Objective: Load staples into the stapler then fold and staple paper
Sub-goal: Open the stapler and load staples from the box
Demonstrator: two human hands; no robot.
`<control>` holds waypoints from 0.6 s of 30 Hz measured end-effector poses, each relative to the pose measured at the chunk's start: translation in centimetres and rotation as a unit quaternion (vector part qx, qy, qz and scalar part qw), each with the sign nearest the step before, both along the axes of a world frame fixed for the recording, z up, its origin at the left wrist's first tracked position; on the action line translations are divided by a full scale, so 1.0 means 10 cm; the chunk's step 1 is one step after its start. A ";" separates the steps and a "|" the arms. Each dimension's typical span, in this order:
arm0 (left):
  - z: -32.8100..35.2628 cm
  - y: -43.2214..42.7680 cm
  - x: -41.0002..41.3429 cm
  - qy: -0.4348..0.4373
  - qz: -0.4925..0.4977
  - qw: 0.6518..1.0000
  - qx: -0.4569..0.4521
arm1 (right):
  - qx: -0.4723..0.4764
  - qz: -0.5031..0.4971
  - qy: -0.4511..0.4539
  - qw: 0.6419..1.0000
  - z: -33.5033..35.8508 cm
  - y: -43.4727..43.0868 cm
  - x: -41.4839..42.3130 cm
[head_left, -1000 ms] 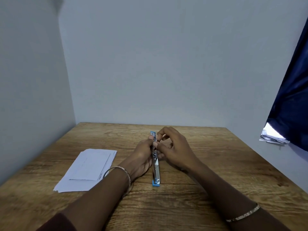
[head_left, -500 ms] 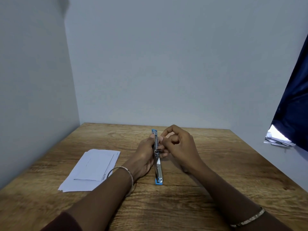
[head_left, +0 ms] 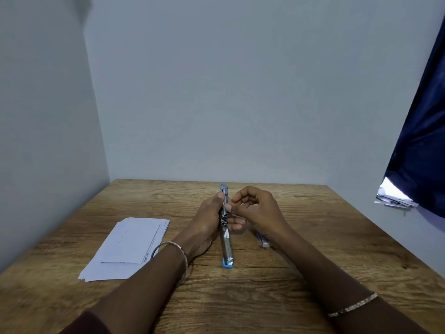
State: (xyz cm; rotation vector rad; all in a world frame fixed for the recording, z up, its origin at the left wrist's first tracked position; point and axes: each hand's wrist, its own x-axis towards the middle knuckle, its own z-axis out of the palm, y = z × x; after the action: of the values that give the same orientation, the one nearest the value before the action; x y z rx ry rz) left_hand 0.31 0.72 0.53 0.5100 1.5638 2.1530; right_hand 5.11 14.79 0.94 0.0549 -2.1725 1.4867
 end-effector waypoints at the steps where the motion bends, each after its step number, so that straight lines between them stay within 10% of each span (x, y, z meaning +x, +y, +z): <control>1: 0.00 0.00 0.01 0.014 -0.003 1.000 -0.004 | 0.010 0.002 0.002 1.000 0.00 0.00 0.00; 11: -0.04 -0.11 -0.03 0.303 0.036 0.945 -0.115 | -0.037 0.000 0.017 0.999 0.01 -0.02 0.02; 18: -0.03 -0.09 -0.04 0.229 0.019 0.970 -0.075 | -0.035 -0.020 0.038 0.998 0.02 -0.08 0.05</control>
State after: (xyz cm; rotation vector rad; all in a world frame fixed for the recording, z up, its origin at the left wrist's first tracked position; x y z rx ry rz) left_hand -0.09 -0.18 0.22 0.9852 1.9691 2.0165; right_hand 5.59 14.03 1.14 0.0423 -2.0480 1.5118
